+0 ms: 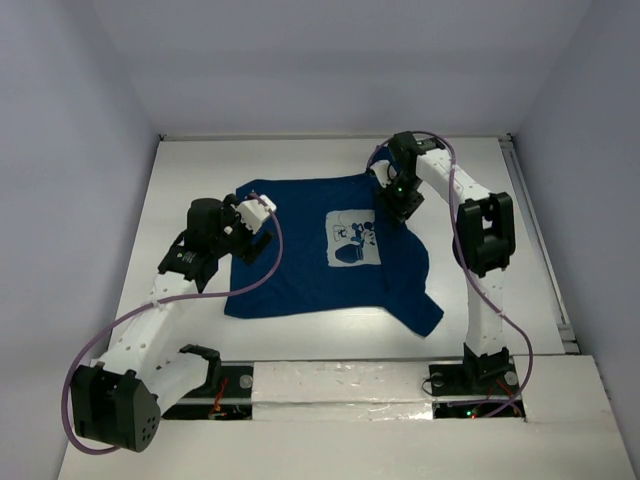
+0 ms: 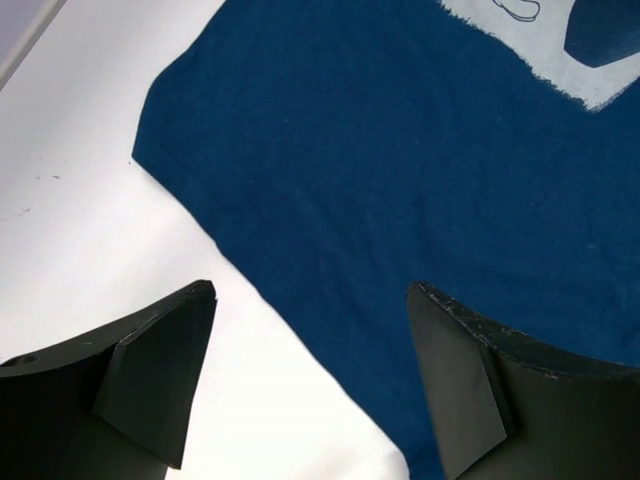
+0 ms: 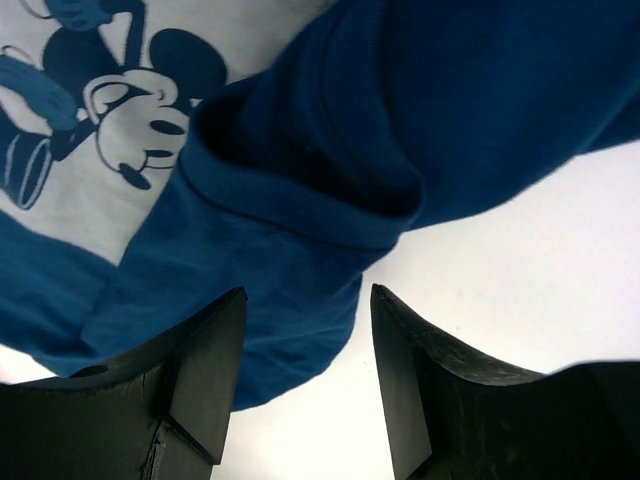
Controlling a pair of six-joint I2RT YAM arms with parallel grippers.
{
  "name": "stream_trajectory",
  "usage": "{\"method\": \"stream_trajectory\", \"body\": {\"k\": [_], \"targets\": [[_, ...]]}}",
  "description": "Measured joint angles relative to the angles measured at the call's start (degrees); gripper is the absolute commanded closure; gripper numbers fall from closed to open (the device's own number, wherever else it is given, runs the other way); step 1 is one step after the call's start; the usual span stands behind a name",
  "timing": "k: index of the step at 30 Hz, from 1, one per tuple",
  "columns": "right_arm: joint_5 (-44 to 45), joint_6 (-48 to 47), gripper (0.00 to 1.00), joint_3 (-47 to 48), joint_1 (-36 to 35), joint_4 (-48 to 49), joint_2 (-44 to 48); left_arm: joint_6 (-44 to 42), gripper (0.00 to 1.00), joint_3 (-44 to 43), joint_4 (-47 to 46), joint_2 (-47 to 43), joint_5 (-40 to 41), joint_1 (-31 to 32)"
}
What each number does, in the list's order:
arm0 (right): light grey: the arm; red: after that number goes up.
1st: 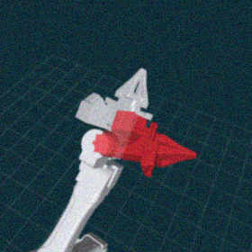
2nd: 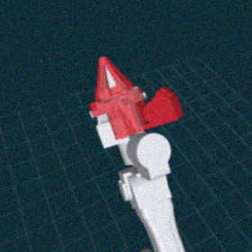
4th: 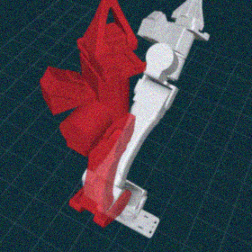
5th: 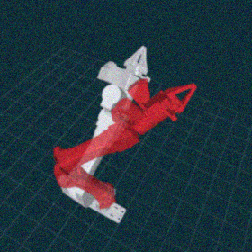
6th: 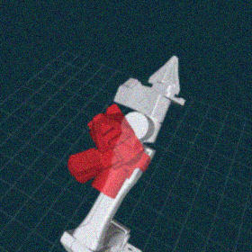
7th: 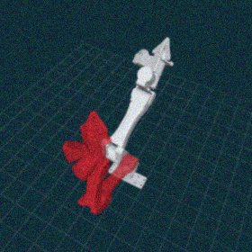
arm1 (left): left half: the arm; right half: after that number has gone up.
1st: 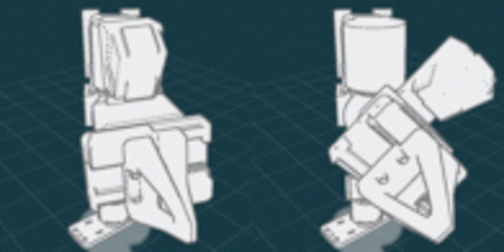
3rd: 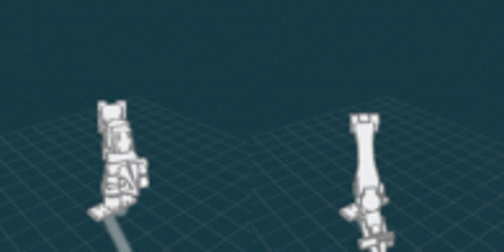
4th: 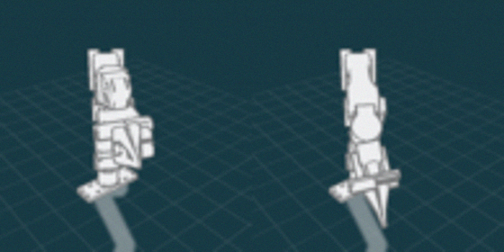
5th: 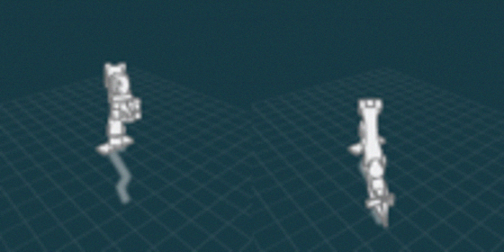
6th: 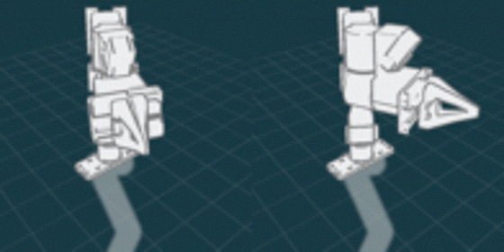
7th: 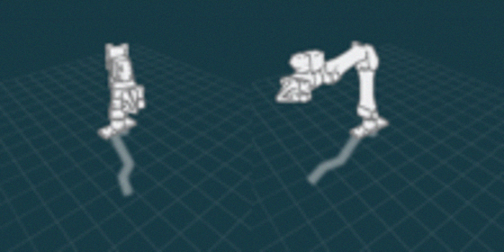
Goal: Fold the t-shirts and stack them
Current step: Flatten out the tshirt
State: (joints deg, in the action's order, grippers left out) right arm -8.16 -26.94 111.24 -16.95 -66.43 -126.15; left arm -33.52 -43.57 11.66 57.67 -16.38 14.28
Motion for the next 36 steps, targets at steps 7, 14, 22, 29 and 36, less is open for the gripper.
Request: {"method": "stream_trajectory", "body": {"k": [7, 14, 22, 29, 36], "targets": [[-1.97, -0.68, 0.42, 0.00, 0.00, -0.44, -1.36, 0.11, 0.24, 0.07, -0.02, 0.00, -0.11, 0.00], [-1.53, -0.66, 0.44, -0.85, 0.00, -0.33, -2.84, 0.35, 0.24, 0.07, 0.11, -0.26, -0.24, 0.00], [-0.42, -0.31, 0.93, -2.84, 0.02, 0.48, -2.84, 0.44, 0.24, 0.07, 0.15, -0.74, -0.37, 0.00], [1.38, -0.11, 0.99, -6.78, 0.50, 2.03, -1.16, 0.90, 0.25, 0.07, 0.20, -0.74, -0.96, 0.00], [4.87, 0.15, 0.99, -14.97, 3.67, 4.31, 9.55, 1.27, 0.25, 0.07, 0.35, -0.76, -1.53, 0.00]]}}
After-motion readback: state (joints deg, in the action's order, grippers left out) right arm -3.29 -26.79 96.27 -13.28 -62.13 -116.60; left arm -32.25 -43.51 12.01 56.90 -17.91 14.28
